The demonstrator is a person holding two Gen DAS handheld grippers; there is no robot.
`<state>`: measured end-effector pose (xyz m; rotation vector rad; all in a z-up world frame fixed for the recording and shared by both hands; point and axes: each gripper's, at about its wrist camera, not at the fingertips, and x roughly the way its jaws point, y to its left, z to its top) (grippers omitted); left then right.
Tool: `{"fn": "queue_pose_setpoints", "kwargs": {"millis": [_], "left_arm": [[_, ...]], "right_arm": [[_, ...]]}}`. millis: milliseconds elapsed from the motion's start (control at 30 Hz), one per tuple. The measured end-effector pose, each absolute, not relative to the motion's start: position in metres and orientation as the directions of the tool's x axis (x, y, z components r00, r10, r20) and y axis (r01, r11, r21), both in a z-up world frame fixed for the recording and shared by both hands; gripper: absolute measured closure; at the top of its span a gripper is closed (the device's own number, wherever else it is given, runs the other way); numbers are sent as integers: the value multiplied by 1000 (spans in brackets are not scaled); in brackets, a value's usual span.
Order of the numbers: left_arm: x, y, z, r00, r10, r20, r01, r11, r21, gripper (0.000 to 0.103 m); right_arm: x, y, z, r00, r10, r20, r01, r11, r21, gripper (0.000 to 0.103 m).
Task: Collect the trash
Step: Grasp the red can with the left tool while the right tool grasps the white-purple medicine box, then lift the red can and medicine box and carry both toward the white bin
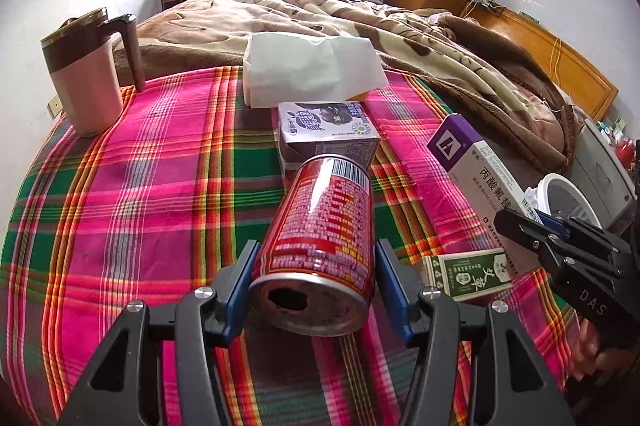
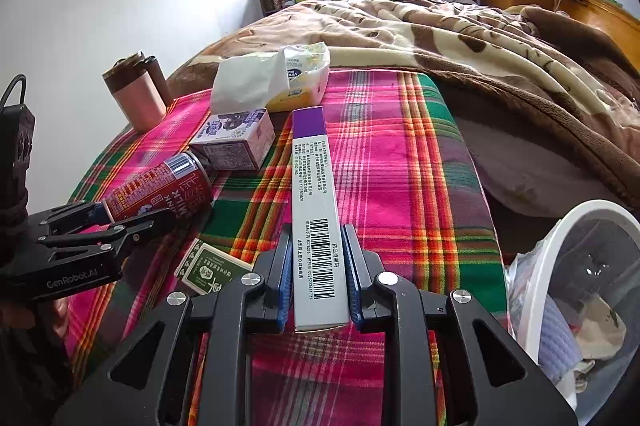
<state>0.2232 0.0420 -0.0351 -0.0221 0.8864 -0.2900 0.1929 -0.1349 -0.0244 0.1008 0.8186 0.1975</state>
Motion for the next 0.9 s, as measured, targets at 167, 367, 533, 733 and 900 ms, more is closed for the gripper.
{"fn": "queue_pose_setpoints", "kwargs": {"millis": [167,367,533,733,900], "left_arm": [[214,44,-30,611,-263,-747,234,961,-147,45],[203,51,-23,637,-263,-725,216,963,-159,46],[192,54,-17,658,-261,-706,201,965,-170,47],[181,54,-13,666,-264,-698,195,964,-179,48],[172,53,-10,670,-276,-689,196,961,-195,48]], "right_arm": [[187,-137,-21,676,215,-705,-132,976,172,80],[179,-138,-17,690,224,-689,-133,974,183,80],[174,-139,-16,693,230,-683,-132,972,193,80],[164,-142,-12,705,239,-668,-133,969,207,80],[153,-144,-7,716,241,-656,-131,968,213,80]]}}
